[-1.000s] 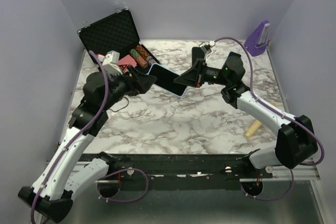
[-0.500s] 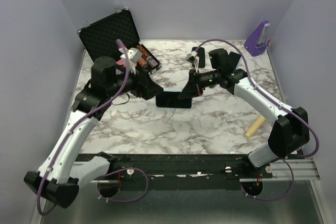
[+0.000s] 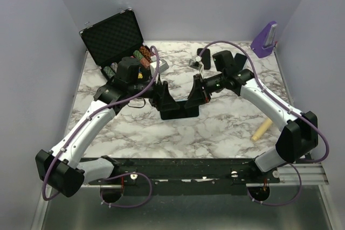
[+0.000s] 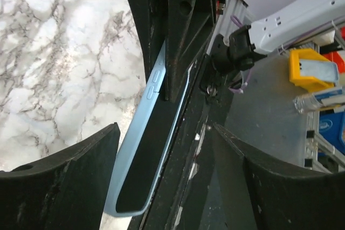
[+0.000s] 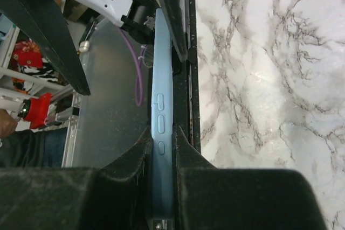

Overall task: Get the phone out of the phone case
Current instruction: Adjust the phone.

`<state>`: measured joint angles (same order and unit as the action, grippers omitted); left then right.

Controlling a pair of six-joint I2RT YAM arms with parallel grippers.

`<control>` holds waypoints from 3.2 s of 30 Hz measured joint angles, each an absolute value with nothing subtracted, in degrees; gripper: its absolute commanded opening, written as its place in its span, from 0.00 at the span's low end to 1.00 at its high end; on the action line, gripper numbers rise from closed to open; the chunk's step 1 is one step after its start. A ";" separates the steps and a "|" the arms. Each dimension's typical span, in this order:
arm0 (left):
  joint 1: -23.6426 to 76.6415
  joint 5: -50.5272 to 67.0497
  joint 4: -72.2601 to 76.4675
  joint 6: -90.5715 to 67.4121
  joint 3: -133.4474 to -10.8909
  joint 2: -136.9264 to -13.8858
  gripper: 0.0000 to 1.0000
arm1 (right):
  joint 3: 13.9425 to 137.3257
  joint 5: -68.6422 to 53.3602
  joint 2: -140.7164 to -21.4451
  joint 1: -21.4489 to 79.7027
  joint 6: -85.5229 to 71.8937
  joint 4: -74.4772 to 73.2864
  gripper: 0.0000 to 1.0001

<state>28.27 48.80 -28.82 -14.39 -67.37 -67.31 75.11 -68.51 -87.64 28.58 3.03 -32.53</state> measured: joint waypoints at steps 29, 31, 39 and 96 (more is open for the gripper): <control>31.05 43.66 -25.52 -19.94 -61.87 -60.77 0.00 | 60.10 -64.75 -76.62 27.99 -26.30 2.96 0.89; 30.41 42.65 -22.00 -23.31 -61.06 -58.33 0.00 | 56.05 -63.42 -76.49 27.62 -34.00 13.54 0.81; 29.15 40.91 -8.16 -37.76 -58.00 -57.06 0.00 | 45.76 -58.63 -80.66 27.68 -64.88 57.28 0.34; 28.05 25.08 -9.69 -41.58 -60.69 -52.49 0.00 | 46.94 -59.75 -83.00 33.74 -58.57 49.87 0.74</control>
<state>28.05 25.08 -9.69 -41.58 -60.69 -52.49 46.94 -59.75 -83.00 33.74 -58.57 49.87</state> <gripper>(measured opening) 0.120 0.752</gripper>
